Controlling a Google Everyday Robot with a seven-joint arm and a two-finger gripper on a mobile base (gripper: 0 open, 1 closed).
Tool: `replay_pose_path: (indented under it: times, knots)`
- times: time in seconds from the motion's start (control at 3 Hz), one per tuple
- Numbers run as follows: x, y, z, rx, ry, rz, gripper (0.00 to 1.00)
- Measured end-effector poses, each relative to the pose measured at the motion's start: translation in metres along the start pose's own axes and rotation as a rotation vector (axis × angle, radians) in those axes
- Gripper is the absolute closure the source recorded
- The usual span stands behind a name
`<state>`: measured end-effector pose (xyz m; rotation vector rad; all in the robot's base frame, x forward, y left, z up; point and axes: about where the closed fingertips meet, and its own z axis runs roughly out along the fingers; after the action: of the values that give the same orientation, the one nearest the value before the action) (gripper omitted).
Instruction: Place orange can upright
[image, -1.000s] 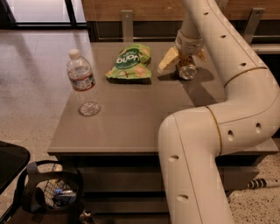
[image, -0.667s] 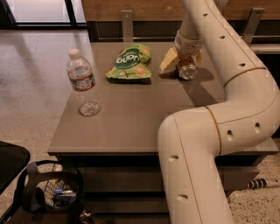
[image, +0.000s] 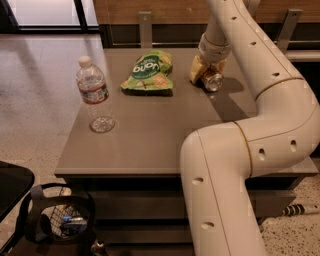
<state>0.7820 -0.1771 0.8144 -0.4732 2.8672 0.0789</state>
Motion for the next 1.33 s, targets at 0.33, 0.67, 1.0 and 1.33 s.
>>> replay_pose_path:
  times: [0.33, 0.67, 1.0, 1.33]
  knots:
    - [0.0006, 0.0010, -0.0030, 0.000, 0.000, 0.000, 0.84]
    - [-0.0043, 0.0008, 0.0015, 0.001, -0.014, 0.000, 1.00]
    - [-0.0048, 0.0013, -0.0007, 0.001, -0.016, -0.001, 1.00]
    - [-0.0066, -0.0020, -0.0058, 0.010, -0.032, 0.002, 1.00]
